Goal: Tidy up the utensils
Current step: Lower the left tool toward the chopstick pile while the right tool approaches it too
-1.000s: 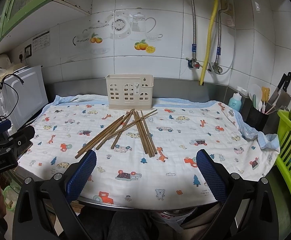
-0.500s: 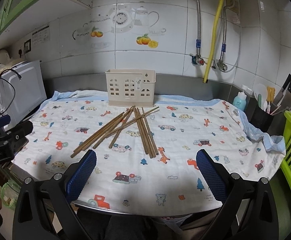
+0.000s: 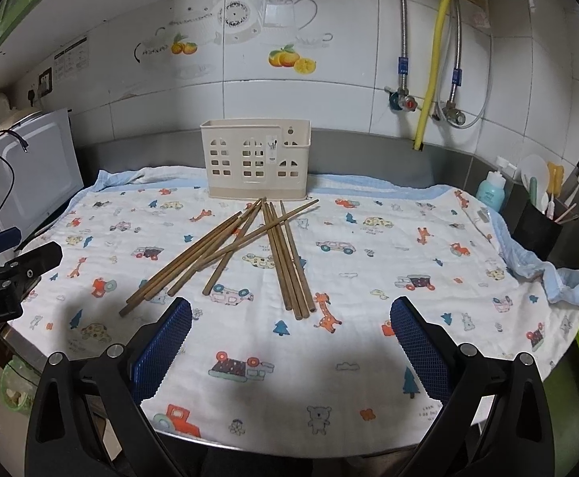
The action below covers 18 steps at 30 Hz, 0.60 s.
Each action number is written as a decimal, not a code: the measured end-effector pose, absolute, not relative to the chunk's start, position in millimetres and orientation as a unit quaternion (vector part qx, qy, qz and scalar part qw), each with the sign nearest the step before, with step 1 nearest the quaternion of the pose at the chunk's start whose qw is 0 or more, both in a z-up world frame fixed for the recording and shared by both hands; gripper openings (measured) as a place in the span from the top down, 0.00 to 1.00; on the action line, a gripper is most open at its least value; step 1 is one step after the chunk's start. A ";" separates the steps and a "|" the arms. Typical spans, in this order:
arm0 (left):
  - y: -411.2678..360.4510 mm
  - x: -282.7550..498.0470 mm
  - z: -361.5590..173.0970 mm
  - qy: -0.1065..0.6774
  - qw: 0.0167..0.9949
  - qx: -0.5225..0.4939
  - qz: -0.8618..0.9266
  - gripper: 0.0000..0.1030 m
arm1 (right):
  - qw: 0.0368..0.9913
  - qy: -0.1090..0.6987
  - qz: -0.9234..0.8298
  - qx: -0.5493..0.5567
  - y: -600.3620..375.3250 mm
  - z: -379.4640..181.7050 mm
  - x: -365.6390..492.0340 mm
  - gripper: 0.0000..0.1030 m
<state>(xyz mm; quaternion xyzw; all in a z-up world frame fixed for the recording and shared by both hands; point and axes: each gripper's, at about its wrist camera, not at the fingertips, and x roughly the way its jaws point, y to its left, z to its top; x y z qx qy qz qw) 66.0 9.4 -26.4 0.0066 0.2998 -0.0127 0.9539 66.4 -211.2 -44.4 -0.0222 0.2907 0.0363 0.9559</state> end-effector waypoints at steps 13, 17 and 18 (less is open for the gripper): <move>-5.8 101.4 -41.1 0.318 0.947 0.020 -0.049 0.05 | 0.948 0.315 0.036 -0.012 -225.3 -65.5 100.9 0.06; -7.6 112.4 -46.9 0.323 0.945 0.017 -0.052 0.05 | 0.946 0.322 0.036 -0.014 -226.4 -70.2 111.4 0.06; -8.4 114.9 -48.3 0.324 0.944 0.017 -0.054 0.05 | 0.946 0.322 0.037 -0.015 -226.1 -70.9 113.0 0.06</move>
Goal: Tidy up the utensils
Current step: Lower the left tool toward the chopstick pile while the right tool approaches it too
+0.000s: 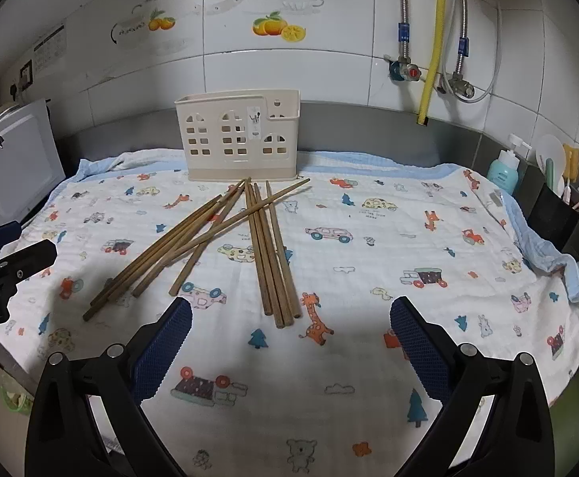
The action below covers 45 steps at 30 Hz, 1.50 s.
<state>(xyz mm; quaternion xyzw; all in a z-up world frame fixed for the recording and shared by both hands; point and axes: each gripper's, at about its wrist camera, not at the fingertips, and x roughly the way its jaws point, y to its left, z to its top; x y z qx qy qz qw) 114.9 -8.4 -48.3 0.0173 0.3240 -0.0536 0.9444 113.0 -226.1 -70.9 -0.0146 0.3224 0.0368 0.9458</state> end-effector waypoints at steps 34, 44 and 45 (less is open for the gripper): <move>-63.4 203.4 -90.2 0.384 0.903 0.070 -0.179 0.12 | 0.931 0.357 0.073 0.003 -246.3 -101.5 175.4 0.07; -75.0 221.8 -93.8 0.392 0.892 0.072 -0.215 0.12 | 0.929 0.360 0.083 0.014 -252.3 -105.8 183.1 0.06; -74.5 224.5 -94.3 0.395 0.889 0.065 -0.221 0.12 | 0.929 0.361 0.083 0.015 -253.1 -106.2 183.6 0.06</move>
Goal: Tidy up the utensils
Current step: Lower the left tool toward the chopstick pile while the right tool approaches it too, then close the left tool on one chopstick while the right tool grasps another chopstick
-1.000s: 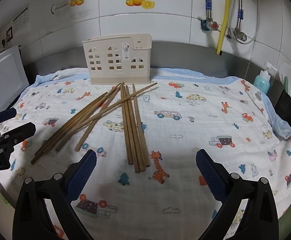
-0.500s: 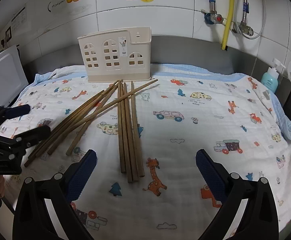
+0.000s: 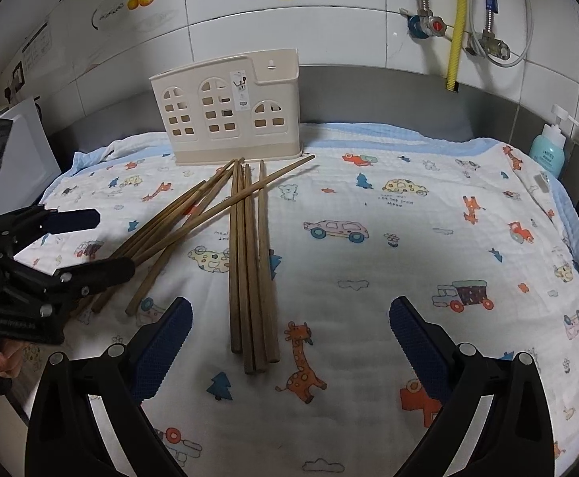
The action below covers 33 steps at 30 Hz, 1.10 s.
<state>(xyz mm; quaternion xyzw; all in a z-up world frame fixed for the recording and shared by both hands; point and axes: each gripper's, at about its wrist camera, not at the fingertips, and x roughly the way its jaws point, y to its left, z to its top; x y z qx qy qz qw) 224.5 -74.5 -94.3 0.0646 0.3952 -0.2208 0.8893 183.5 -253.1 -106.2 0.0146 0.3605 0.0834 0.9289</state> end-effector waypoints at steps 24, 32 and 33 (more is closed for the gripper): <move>-84.3 234.1 -105.5 0.396 0.872 0.101 -0.269 0.77 | 0.927 0.365 0.085 0.024 -254.7 -114.2 191.9 0.06; -79.7 242.6 -113.9 0.412 0.867 0.097 -0.264 0.87 | 0.925 0.368 0.089 0.027 -254.5 -116.8 195.2 0.06; -79.4 243.8 -115.5 0.414 0.866 0.098 -0.263 0.88 | 0.925 0.368 0.089 0.027 -254.3 -116.7 195.1 0.06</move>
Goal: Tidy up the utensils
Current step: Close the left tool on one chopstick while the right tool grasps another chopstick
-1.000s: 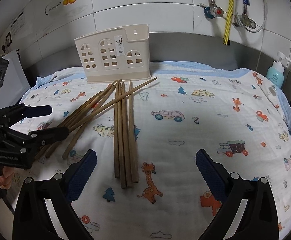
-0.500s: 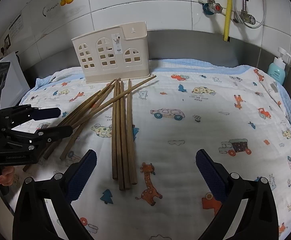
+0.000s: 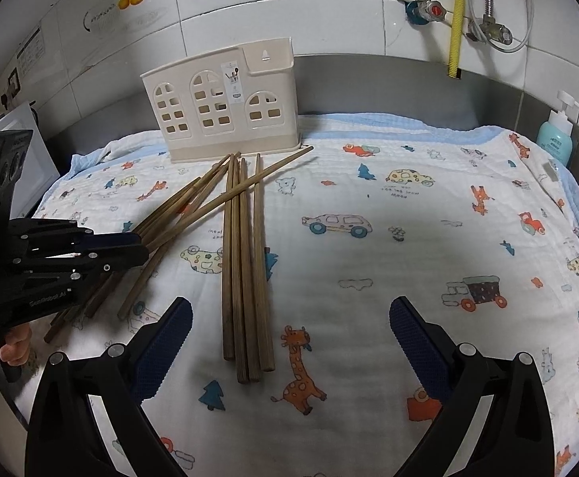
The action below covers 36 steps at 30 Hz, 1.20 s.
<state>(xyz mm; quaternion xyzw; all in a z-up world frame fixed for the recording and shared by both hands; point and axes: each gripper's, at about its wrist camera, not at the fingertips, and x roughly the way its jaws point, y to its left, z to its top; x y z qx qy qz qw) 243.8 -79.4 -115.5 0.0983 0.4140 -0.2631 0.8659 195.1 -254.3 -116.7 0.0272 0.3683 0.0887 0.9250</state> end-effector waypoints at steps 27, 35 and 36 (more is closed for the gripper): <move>-89.6 245.6 -124.8 0.413 0.865 0.132 -0.253 0.94 | 0.921 0.378 0.089 0.023 -263.8 -118.4 195.8 0.24; -88.9 240.1 -119.8 0.403 0.872 0.130 -0.246 0.95 | 0.914 0.393 0.101 0.019 -263.3 -124.6 198.6 0.49; -87.8 239.0 -118.1 0.401 0.873 0.129 -0.245 0.95 | 0.913 0.394 0.102 0.017 -262.7 -125.5 198.5 0.51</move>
